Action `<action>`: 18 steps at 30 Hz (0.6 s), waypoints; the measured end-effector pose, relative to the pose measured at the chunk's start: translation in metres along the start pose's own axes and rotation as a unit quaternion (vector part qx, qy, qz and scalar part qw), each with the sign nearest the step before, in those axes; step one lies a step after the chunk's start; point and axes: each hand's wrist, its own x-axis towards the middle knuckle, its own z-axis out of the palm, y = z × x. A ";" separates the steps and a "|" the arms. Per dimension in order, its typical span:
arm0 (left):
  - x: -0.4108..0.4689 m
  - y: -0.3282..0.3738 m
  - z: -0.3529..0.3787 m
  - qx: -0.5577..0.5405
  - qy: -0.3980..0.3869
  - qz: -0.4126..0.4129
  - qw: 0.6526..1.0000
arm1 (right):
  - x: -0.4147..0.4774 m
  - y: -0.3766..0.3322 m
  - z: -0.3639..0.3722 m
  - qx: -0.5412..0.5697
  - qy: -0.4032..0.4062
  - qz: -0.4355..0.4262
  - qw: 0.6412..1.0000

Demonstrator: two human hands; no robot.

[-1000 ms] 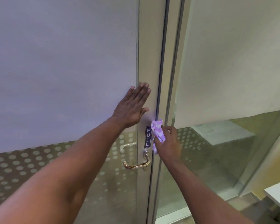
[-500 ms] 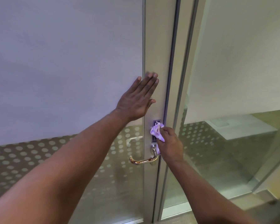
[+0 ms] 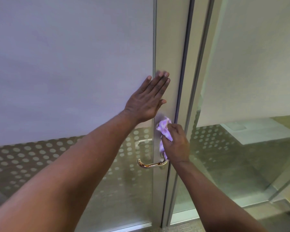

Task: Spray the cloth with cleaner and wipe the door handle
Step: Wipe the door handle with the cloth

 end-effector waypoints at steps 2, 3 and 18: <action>0.000 0.000 0.001 0.002 0.001 0.002 1.000 | 0.007 -0.007 0.004 -0.014 0.009 -0.048 0.999; 0.000 -0.001 0.001 0.000 0.001 0.002 1.000 | 0.007 -0.007 0.005 -0.032 -0.002 -0.072 0.997; 0.000 0.000 -0.001 -0.005 -0.002 -0.004 1.000 | -0.028 0.017 0.004 -0.106 -0.132 -0.089 0.982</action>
